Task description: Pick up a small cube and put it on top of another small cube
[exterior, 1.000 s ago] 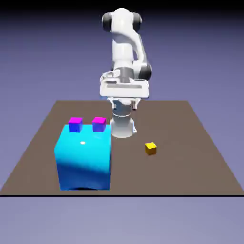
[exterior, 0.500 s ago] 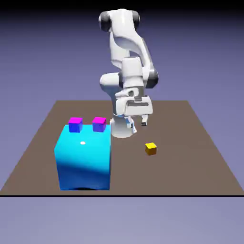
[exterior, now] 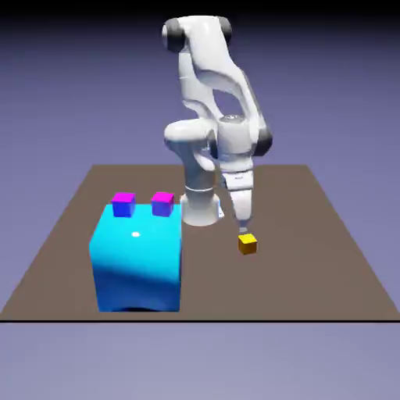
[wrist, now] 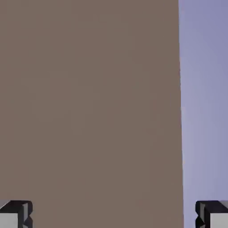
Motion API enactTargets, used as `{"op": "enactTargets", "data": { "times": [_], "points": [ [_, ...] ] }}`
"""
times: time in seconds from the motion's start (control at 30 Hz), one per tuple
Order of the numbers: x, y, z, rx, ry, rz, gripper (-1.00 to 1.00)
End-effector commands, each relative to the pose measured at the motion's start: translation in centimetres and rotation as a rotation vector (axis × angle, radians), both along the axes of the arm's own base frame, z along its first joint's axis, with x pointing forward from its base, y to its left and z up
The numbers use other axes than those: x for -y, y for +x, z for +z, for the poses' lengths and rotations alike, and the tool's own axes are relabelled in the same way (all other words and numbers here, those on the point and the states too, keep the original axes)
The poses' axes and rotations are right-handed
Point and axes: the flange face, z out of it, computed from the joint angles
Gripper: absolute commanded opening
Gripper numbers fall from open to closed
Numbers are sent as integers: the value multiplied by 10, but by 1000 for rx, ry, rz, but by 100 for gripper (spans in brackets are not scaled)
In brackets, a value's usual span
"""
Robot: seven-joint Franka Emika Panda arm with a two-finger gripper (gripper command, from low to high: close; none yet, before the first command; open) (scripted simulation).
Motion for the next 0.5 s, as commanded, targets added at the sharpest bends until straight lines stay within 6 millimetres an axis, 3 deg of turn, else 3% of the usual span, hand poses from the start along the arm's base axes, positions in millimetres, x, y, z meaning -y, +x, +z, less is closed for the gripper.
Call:
{"op": "enactTargets", "data": {
  "times": [0.0, 0.47],
  "points": [
    [-3, -2, -4, -15, -8, 50, 0],
    [-40, -31, -62, -229, -44, 748, 0]
  ]
}}
